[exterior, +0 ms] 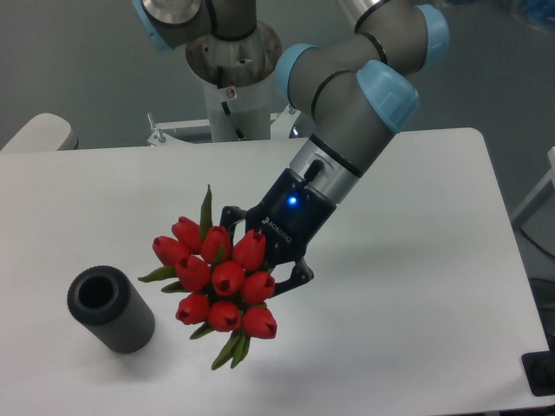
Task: Insert the flowers into the vase
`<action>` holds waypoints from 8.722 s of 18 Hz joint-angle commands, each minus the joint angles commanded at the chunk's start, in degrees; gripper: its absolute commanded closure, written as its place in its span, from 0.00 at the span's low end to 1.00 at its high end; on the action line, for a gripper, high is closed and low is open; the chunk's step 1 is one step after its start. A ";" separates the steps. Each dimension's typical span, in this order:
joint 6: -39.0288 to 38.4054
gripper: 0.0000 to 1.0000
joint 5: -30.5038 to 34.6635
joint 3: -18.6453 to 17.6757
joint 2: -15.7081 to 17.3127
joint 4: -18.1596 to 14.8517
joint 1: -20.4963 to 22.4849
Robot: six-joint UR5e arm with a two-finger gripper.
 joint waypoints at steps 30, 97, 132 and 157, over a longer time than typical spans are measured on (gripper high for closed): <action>-19.42 0.63 -0.70 -1.40 5.27 4.57 -13.26; 5.45 0.26 0.00 -14.06 -1.41 12.92 -14.15; 19.86 0.00 38.13 2.96 2.21 1.17 -2.29; 29.18 0.00 43.59 9.76 0.88 -12.13 -0.88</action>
